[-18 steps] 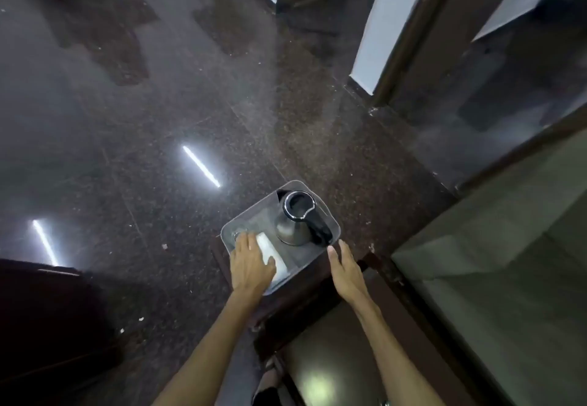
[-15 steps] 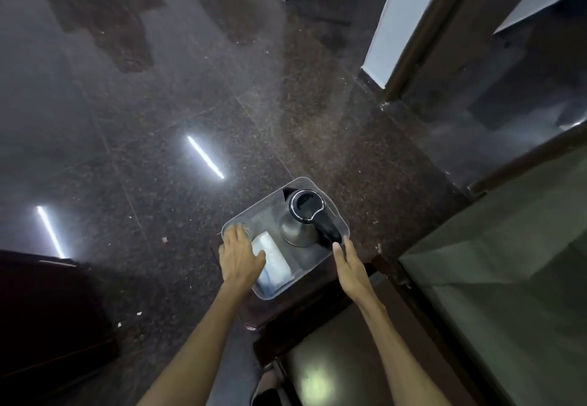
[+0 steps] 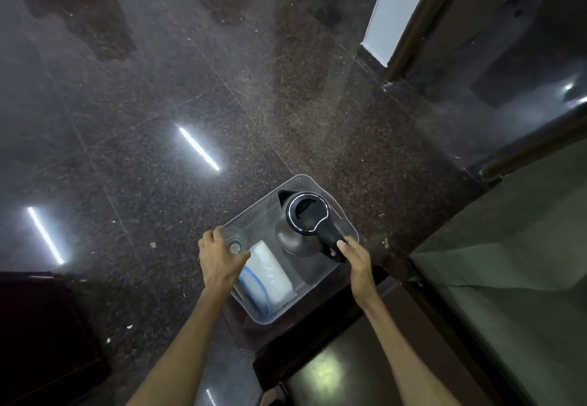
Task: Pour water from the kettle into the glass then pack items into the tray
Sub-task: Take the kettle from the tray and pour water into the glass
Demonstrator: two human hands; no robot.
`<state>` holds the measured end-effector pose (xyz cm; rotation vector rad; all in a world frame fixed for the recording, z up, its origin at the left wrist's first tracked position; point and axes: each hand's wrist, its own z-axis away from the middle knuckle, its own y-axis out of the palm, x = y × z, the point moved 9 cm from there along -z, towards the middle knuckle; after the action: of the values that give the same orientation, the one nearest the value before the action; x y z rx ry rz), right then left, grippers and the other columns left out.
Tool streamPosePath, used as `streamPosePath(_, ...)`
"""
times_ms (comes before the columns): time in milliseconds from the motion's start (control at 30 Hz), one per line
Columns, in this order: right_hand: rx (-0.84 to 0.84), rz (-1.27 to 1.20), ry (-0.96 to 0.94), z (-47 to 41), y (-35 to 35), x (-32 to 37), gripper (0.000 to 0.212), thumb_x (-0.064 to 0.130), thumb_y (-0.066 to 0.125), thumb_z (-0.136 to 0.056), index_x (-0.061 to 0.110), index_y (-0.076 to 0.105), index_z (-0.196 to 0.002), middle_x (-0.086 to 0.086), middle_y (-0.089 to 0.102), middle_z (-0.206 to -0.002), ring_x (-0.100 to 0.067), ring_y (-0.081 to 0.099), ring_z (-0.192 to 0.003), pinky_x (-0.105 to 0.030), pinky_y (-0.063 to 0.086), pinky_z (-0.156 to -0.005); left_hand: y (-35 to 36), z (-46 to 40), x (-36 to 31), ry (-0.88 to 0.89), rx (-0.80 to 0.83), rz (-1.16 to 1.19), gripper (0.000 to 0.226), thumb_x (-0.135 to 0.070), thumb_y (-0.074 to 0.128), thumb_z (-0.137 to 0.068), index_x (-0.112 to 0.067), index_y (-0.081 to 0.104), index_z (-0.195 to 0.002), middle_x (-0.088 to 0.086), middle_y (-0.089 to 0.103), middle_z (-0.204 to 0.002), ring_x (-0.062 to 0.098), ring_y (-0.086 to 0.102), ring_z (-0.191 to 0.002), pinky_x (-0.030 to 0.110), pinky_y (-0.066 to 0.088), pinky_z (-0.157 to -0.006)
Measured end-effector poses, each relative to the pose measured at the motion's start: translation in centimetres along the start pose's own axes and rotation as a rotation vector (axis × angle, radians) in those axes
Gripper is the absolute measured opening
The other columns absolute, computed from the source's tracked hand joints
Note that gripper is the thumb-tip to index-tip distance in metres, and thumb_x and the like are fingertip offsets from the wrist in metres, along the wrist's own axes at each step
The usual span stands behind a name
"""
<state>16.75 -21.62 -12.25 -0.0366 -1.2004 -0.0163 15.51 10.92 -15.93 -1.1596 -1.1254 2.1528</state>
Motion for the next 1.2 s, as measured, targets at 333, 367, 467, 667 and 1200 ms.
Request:
streamPosePath(333,-0.163,-0.144,-0.077,-0.7,1.0,3.2,0.057,0.040,0.064,-0.088,-0.009,0.044,-0.068,-0.012,0.042,-0.069,-0.021,0.039,-0.067,-0.026,0.035,-0.060,-6.0,2.2,-3.3,0.136,-0.237,0.273,0.097,-0.054,0.074,-0.057,-0.009,0.054,-0.141,0.012,0.060,-0.129,0.031,0.051,-0.119,0.036,0.041,-0.101)
streamPosePath(367,-0.165,-0.156,-0.092,-0.2,0.7,3.8,0.058,0.040,0.064,-0.088,-0.010,0.044,-0.069,-0.013,0.043,-0.070,-0.022,0.039,-0.069,-0.028,0.035,-0.061,-6.7,2.6,-4.3,0.163,-0.248,0.285,0.095,-0.050,0.077,-0.059,-0.011,0.053,-0.142,0.010,0.060,-0.132,0.029,0.053,-0.121,0.032,0.039,-0.102)
streamPosePath(467,-0.174,-0.168,-0.133,1.5,-0.6,6.1,0.058,0.041,0.063,-0.090,-0.011,0.045,-0.071,-0.013,0.046,-0.071,-0.025,0.039,-0.071,-0.035,0.033,-0.064,-8.2,4.3,-7.4,0.231,-0.250,0.350,0.096,-0.035,0.090,-0.063,-0.014,0.048,-0.147,0.008,0.059,-0.135,0.024,0.058,-0.123,0.036,0.046,-0.102)
streamPosePath(667,-0.241,-0.146,-0.222,7.3,-6.2,11.6,0.052,0.038,0.061,-0.094,-0.002,0.043,-0.066,-0.016,0.040,-0.067,-0.026,0.035,-0.069,-0.045,0.028,-0.067,-8.9,9.2,-13.1,0.297,-0.155,0.497,0.102,-0.023,0.096,-0.063,-0.029,0.043,-0.150,-0.004,0.060,-0.136,0.016,0.060,-0.123,0.041,0.052,-0.105)
streamPosePath(1200,-0.474,0.078,-0.362,35.2,-30.1,19.5,0.050,0.023,0.066,-0.095,0.008,0.047,-0.050,-0.012,0.040,-0.049,-0.013,0.036,-0.049,-0.024,0.028,-0.051,-1.3,35.7,-27.6,0.710,0.270,0.358,0.101,-0.037,0.092,-0.063,-0.028,0.040,-0.149,-0.019,0.066,-0.122,0.019,0.067,-0.112,0.046,0.050,-0.103)
